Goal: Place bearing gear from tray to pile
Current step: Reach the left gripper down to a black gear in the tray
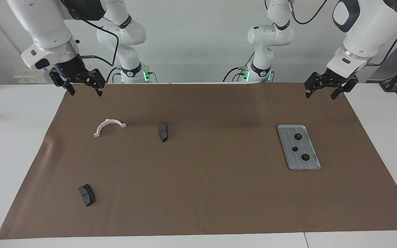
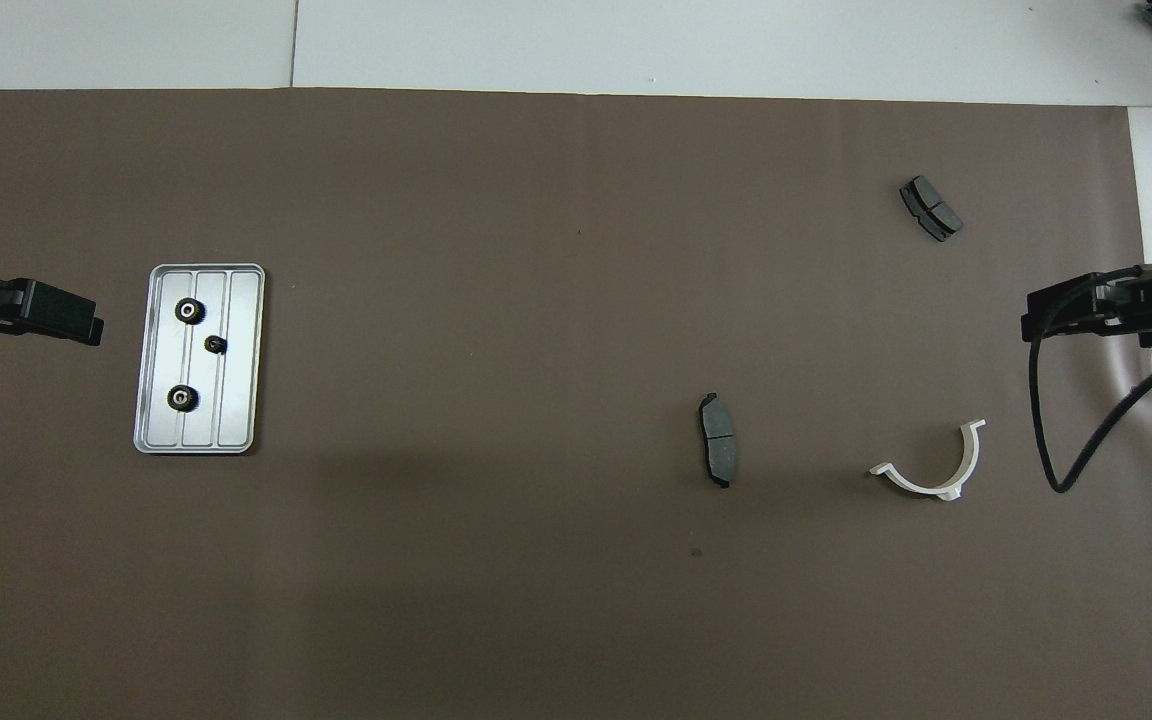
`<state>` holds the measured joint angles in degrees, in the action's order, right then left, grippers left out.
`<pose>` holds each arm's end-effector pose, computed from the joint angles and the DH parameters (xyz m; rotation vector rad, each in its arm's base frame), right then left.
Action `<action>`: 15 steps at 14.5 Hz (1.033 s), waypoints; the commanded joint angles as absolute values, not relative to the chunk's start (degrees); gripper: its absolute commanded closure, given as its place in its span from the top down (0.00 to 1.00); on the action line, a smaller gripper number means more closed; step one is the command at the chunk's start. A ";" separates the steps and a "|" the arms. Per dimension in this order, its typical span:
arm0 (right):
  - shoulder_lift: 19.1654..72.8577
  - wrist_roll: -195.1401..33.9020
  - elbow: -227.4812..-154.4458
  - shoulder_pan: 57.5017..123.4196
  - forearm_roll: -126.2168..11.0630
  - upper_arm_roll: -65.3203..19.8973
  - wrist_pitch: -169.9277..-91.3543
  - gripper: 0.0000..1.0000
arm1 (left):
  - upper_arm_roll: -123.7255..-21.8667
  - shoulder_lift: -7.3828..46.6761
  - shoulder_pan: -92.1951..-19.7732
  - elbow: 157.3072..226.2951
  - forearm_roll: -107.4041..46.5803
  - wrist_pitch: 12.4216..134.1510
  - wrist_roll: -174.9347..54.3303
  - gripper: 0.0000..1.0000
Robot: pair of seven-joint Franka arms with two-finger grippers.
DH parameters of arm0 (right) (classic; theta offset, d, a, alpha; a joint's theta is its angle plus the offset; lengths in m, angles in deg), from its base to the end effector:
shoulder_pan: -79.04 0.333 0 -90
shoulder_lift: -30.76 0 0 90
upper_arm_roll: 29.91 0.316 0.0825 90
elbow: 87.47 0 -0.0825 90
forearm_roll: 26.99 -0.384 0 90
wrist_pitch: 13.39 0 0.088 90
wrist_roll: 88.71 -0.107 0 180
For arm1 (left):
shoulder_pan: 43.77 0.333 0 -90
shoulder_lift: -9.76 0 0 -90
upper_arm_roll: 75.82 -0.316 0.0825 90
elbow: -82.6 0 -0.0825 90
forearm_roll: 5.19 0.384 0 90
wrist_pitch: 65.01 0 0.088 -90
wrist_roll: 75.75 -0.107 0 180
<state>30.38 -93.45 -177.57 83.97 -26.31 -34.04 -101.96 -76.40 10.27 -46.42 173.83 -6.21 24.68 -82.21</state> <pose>0.5498 0.0062 0.6252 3.1272 -0.1078 -0.0305 0.5553 -0.0220 0.6090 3.1134 -0.2318 -0.0548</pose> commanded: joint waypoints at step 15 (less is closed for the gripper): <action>28.56 -92.40 -180.55 83.34 -26.90 -33.78 -106.03 1.00 | -77.23 0.88 -46.49 198.60 -5.80 49.05 -80.23 1.00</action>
